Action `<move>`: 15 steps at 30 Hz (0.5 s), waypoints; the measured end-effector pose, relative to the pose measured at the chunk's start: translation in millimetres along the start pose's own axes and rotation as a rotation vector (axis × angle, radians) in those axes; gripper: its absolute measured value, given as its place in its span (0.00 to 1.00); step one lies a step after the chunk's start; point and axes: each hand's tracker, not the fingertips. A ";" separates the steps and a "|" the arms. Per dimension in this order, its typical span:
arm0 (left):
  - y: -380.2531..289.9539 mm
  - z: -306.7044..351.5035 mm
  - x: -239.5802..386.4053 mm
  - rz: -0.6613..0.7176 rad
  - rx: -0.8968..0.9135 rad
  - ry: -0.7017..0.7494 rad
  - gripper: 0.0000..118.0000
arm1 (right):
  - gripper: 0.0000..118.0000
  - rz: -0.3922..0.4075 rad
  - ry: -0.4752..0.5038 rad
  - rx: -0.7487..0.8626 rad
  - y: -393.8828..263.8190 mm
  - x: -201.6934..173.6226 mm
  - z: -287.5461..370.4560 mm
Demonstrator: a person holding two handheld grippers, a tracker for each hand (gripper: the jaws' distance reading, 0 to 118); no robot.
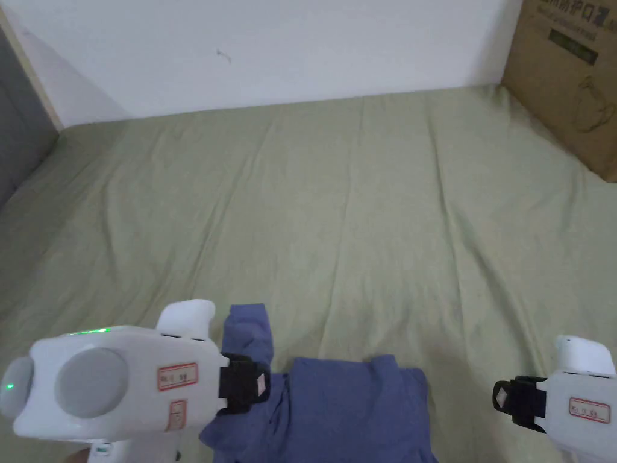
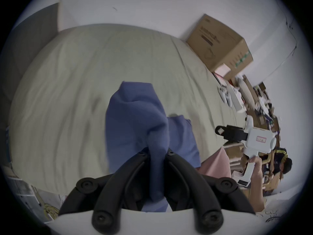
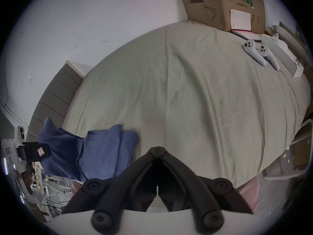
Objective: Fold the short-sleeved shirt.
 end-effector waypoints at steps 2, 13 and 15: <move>3.2 -25.8 14.3 -0.010 -0.027 -0.016 0.10 | 0.00 -0.014 -0.006 0.005 0.1 6.9 2.9; 9.1 -125.7 75.5 0.015 -0.208 -0.172 0.34 | 0.00 -0.088 -0.017 -0.001 -6.8 38.8 5.2; 9.9 -127.9 79.6 -0.025 -0.197 -0.240 0.65 | 0.00 -0.094 -0.015 -0.005 -8.2 41.6 3.7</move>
